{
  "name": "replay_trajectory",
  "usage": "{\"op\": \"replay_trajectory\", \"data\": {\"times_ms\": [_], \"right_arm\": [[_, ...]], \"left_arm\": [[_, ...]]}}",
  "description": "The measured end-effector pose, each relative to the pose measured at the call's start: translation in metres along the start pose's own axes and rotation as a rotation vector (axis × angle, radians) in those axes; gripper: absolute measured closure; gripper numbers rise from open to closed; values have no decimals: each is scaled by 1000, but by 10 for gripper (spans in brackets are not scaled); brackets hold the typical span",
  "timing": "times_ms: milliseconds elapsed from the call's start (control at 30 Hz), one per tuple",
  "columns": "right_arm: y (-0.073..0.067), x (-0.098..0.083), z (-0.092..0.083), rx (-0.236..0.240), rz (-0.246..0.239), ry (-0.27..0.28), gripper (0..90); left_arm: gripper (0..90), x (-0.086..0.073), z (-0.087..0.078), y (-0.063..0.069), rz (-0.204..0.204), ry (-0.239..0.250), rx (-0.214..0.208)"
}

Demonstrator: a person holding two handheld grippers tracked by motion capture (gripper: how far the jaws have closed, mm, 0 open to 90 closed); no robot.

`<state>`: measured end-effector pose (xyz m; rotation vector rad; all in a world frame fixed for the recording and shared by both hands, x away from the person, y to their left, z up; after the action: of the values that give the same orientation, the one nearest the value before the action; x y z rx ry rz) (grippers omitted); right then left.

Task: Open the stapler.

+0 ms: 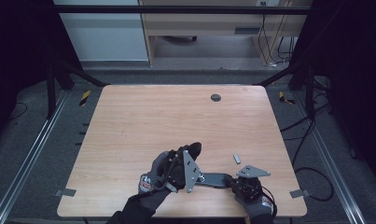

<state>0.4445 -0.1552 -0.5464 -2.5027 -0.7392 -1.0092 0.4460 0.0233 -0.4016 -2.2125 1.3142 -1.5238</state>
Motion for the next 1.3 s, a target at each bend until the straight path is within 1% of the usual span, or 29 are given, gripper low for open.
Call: {"op": "replay_trajectory", "data": {"times_ms": [133, 333, 567, 733, 933, 1067, 1300], "right_arm": [[0, 0, 0, -2, -2, 0, 900], [0, 0, 0, -1, 0, 0, 900], [0, 0, 0, 3, 4, -1, 900], [0, 0, 0, 1, 1, 0, 900], [-1, 0, 0, 2, 4, -2, 900], [0, 0, 0, -2, -3, -1, 900], [0, 0, 0, -2, -3, -1, 900]], "left_arm": [[575, -2, -3, -5, -6, -2, 4], [572, -6, -5, -10, -33, 7, 5], [569, -10, -9, -17, -56, 10, 13], [564, -17, -14, -27, -94, 12, 17], [555, -24, -18, -35, -112, 16, 27], [549, -30, -20, -42, -138, 20, 27], [544, -36, -23, -46, -164, 27, 31]]}}
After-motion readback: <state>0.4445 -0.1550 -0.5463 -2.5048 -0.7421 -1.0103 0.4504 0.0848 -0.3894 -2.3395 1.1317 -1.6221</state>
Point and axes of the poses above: each handheld gripper's, and its own axes: z roughly forward along the jaws, x roughly out of its top, y roughly to its right, the point moved 8 cm from there along z, roughly forward along the jaws, and after that the axes turned 5 degrees about -y, right-handed, at the moved point
